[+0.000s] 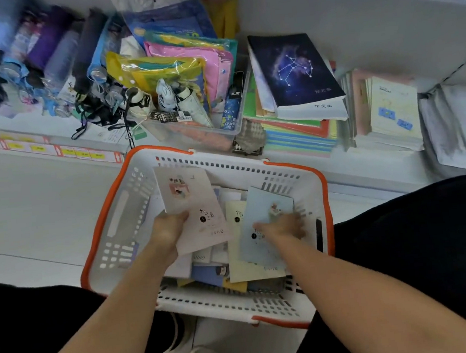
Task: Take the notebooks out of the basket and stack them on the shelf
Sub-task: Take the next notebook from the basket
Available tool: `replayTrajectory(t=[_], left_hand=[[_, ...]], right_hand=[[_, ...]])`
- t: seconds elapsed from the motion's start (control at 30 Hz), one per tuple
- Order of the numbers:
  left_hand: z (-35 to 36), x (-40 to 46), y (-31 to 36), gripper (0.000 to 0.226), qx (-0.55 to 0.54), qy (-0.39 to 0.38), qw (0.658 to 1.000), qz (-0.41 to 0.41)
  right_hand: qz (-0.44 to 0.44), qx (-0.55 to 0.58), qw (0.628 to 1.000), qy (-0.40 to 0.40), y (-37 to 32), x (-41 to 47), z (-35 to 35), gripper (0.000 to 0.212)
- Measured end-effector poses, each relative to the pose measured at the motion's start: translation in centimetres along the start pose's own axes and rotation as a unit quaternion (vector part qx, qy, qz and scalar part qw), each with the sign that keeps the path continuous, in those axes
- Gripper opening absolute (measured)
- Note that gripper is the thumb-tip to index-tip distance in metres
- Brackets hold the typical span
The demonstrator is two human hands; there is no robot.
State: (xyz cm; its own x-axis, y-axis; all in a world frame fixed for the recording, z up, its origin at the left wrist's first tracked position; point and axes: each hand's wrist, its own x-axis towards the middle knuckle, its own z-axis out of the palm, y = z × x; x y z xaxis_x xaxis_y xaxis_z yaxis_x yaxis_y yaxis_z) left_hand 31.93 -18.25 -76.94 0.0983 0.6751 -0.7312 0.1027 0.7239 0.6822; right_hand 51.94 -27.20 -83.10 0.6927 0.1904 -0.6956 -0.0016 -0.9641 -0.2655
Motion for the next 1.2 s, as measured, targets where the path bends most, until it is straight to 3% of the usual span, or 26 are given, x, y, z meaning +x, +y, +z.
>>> replayTrajectory(t=[0.03,0.07,0.17,0.33,0.4,0.47,0.53,0.6,0.67,0.77,0.83,0.93,1.1,1.2], left_hand=[[0.0,-0.1,-0.5,0.021,0.011,-0.003,1.000,-0.003],[0.0,0.0,-1.0,0.021,0.023,-0.003,1.000,-0.008],[-0.2,0.3,-1.5,0.022,0.043,0.030,0.999,-0.004],[-0.6,0.6,-1.3,0.029,0.030,0.088,0.996,-0.002],[-0.7,0.6,-1.2,0.028,0.021,0.099,0.995,-0.003],[-0.8,0.5,-1.2,0.026,0.011,0.099,0.995,-0.011],[-1.1,0.1,-1.1,0.023,0.004,0.089,0.996,-0.018],[-1.5,-0.6,-0.9,0.025,-0.015,0.068,0.997,-0.031],[-1.9,-1.3,-0.6,0.030,-0.051,0.041,0.996,-0.056],[-2.6,-1.8,0.1,0.058,-0.071,-0.016,0.995,-0.065],[-2.9,-2.7,1.2,0.051,-0.029,-0.076,0.996,-0.025],[-3.3,-4.1,3.2,0.032,0.024,-0.107,0.993,0.036],[-4.4,-7.0,10.1,0.026,0.000,-0.137,0.981,0.136],[-4.6,-10.1,16.3,0.022,0.037,-0.112,0.959,0.260]], right_hand=[[0.019,-0.023,0.999,-0.032,1.2,0.8,0.5,0.146],[0.020,-0.046,0.998,-0.042,2.2,1.3,0.8,0.149],[-0.003,-0.053,0.999,0.011,2.4,0.8,0.9,0.108],[-0.061,0.030,0.994,0.082,1.5,-0.8,-0.3,0.052],[-0.090,0.019,0.995,0.032,0.6,-1.6,-1.2,0.031],[-0.118,0.088,0.986,-0.082,-0.9,-2.4,-2.3,0.018],[-0.110,0.230,0.943,-0.216,-2.6,-3.7,-3.1,0.019],[-0.123,0.306,0.899,-0.288,-3.8,-4.7,-3.4,0.023],[-0.176,0.282,0.901,-0.277,-4.3,-5.2,-2.8,0.024],[-0.253,0.211,0.911,-0.249,-4.5,-5.9,-1.5,0.025],[-0.273,0.204,0.897,-0.280,-4.7,-7.2,-0.7,0.030],[-0.320,0.227,0.887,-0.242,-6.3,-9.5,-1.0,0.043],[-0.380,0.301,0.806,-0.340,-10.2,-14.2,-5.5,0.043],[-0.457,0.345,0.762,-0.303,-13.8,-18.9,-9.2,0.044]])
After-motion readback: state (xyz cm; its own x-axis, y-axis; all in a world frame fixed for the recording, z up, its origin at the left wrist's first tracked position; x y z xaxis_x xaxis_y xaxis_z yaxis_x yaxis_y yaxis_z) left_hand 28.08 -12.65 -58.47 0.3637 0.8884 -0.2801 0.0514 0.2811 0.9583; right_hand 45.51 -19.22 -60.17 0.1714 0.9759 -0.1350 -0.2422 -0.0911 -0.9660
